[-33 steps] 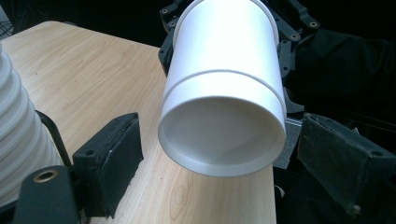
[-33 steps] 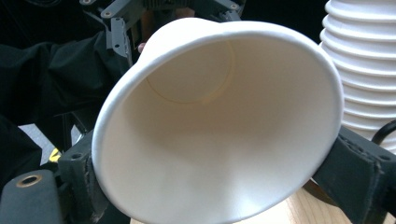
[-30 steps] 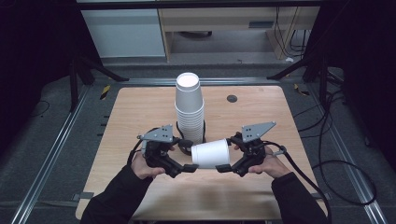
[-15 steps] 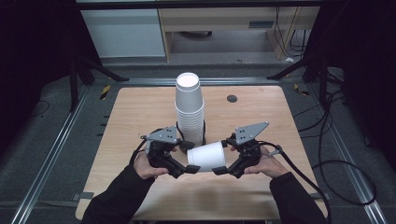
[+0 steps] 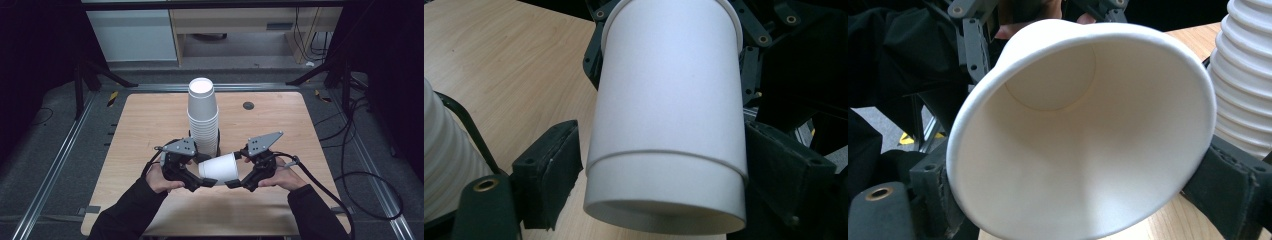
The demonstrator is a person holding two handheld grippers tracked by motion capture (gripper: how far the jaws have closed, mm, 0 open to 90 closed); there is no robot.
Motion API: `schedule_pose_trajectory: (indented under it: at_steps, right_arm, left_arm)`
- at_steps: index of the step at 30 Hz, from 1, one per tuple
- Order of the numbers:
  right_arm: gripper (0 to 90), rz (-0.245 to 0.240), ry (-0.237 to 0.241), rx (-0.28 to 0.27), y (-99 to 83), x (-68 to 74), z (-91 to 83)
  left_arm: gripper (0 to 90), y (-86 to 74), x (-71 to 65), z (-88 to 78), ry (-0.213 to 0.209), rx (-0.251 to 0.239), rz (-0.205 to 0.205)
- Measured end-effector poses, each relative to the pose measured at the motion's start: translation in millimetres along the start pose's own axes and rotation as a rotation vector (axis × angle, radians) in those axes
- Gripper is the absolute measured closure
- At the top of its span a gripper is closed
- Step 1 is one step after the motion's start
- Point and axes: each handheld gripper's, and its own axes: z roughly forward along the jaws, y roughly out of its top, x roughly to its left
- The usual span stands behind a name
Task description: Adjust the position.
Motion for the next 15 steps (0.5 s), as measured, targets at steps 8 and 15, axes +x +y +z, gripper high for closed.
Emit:
schedule_pose_trajectory:
  at_steps: [8, 15]
  right_arm:
    - [10.3, 0.000, 0.005, 0.010, 0.5, 0.1, 1.9]
    - [10.3, 0.002, 0.009, 0.017, 0.1, -0.1, 3.0]
  left_arm:
    - [19.8, -0.7, -1.0, 5.2, -0.013, 0.034, 0.001]
    - [20.8, -1.0, -0.4, 6.9, -0.022, 0.047, -0.006]
